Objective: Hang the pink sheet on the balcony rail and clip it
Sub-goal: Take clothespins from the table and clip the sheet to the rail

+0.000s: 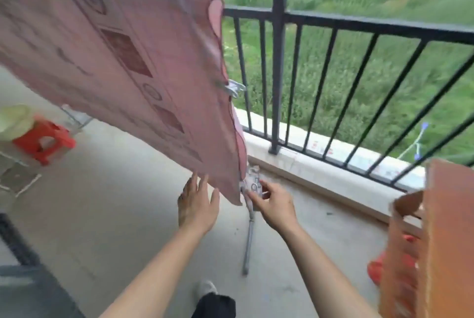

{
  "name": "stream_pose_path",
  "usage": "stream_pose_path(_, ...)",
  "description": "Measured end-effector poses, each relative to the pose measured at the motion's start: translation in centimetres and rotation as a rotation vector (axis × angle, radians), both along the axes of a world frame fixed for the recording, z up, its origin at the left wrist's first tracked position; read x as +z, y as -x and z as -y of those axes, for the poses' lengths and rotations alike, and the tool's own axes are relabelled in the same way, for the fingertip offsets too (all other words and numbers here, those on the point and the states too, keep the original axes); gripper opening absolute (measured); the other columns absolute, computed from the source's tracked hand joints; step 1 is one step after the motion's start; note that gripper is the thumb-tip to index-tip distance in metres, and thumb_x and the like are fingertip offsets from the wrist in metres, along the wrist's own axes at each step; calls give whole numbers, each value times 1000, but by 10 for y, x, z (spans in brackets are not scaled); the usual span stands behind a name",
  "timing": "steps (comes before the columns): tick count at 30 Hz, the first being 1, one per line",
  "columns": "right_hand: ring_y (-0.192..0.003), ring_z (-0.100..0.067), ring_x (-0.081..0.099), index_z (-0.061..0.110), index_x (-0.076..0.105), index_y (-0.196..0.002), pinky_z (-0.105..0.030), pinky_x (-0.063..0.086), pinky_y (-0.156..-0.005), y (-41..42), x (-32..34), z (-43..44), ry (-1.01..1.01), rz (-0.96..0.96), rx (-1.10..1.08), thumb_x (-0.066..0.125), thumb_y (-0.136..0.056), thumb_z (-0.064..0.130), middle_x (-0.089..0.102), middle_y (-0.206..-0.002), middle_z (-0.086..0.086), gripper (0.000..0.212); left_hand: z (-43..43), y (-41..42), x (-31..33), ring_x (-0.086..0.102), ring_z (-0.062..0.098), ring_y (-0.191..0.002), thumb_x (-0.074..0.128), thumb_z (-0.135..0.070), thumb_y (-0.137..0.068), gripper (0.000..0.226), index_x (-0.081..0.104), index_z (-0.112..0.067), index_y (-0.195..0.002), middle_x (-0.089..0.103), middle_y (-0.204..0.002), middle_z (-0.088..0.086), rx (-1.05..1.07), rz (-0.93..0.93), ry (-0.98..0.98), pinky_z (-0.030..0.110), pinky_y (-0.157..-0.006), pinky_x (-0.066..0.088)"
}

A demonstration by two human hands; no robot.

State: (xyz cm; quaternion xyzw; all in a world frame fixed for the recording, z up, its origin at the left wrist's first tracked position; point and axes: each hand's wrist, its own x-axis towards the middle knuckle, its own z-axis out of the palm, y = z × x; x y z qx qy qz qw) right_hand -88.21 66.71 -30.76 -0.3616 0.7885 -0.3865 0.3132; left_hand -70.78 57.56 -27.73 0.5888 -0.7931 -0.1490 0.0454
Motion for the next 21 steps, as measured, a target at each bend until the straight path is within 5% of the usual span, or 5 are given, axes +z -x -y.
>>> stream_pose_path(3,-68,12,61,34,68,-114,-19,47,-67,-67,25,74,104,-30,116,72,-80,44,63,-60,20,35,46,-81,17,18,25,-146,41,-43,-98,57,31,-21,-149,14,-161,6,190,-93,21,43,-114,21)
stream_pose_path(11,-79,-12,67,26,65,-101,-25,51,-71,-254,76,277,162,-31,379,76,-76,20,69,-83,9,28,186,-315,65,16,27,-147,40,-47,-97,63,25,-22,-152,8,-163,6,483,-58,184,44,-117,18)
stream_pose_path(14,-66,6,63,29,60,-82,-3,39,-57,-316,98,332,249,-1,464,74,-77,11,69,-68,10,24,215,-380,82,14,29,-147,38,-48,-98,63,23,-21,-153,6,-163,8,554,-55,220,44,-117,16)
stream_pose_path(16,-64,12,60,26,61,-75,-2,38,-60,-352,106,365,272,-29,538,71,-77,12,69,-63,18,17,232,-414,88,13,29,-147,37,-48,-98,63,22,-21,-153,4,-163,8,587,-58,246,44,-116,14)
stream_pose_path(21,-72,6,63,28,69,-95,-11,42,-61,-426,107,466,287,83,591,75,-82,29,74,-79,13,14,302,-482,89,9,27,-148,33,-49,-99,63,19,-22,-154,1,-163,5,663,-102,260,43,-118,11)
